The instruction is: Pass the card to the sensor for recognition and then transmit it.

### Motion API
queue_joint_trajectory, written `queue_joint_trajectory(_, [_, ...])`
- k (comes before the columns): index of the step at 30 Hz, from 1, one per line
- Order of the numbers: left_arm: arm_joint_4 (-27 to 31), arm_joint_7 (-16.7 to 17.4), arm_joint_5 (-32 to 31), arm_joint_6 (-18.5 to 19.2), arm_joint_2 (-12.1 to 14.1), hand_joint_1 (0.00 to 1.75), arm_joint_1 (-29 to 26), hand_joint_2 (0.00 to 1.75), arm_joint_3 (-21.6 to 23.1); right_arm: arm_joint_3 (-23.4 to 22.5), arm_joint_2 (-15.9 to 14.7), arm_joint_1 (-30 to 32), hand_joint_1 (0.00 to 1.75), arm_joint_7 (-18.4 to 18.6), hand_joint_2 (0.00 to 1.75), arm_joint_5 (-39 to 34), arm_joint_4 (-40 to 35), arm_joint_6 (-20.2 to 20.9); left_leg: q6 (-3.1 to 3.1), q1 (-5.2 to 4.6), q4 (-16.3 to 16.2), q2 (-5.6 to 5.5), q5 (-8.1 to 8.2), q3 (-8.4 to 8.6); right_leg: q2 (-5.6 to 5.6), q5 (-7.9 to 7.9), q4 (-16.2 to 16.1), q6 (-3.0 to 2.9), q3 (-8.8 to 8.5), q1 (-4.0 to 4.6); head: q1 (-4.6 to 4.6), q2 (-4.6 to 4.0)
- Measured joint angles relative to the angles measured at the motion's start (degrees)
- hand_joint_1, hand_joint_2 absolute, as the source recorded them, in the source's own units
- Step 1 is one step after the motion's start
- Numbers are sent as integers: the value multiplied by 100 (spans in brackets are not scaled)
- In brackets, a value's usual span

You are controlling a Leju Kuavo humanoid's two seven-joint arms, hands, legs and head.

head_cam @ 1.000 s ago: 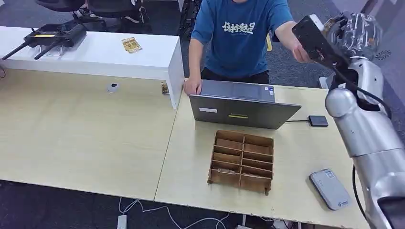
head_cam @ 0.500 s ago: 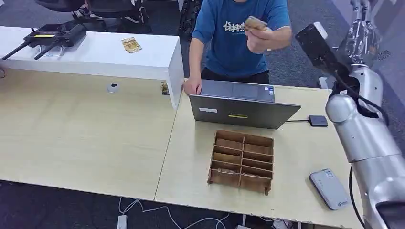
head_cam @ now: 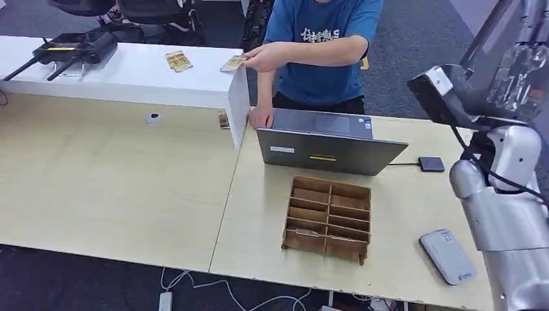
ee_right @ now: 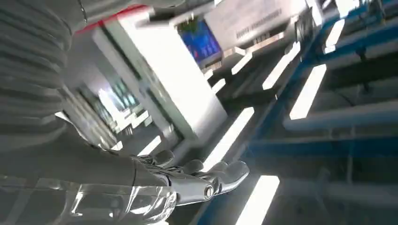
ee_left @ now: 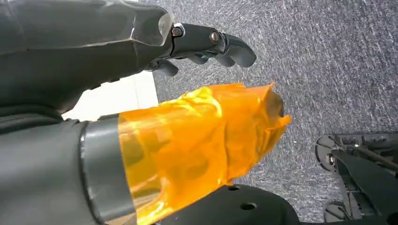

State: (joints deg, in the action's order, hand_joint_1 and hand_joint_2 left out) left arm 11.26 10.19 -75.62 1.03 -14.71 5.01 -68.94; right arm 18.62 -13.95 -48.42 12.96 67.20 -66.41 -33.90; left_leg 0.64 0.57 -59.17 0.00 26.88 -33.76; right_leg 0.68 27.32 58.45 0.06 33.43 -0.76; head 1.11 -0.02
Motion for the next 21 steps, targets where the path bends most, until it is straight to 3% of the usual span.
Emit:
queue_joint_trajectory(3, [0,0,2,-2,2,0,-13,0,30,-218,-185,292,0,31,175,977,-412,-146,0,0,0,0,1,-1,-2,0,0,0,1,0,0,0])
queue_joint_trajectory(9, [0,0,39,-44,2,0,-17,0,35,-827,-406,1010,0,-113,175,1819,-1279,-535,-1,0,1,0,2,-3,0,1,-4,1,0,0,0,0])
queue_joint_trajectory(19, [0,-7,188,-118,0,0,-46,0,35,-1657,-483,2456,0,-166,175,2101,-2774,-596,-1,0,4,-3,3,-3,4,2,-4,1,-1,0,4,0])
queue_joint_trajectory(21, [0,-7,225,-122,-4,0,-48,0,33,-1781,-485,2837,0,53,175,2106,-3086,-596,-1,0,5,-3,5,-3,3,5,-5,3,0,1,0,0])
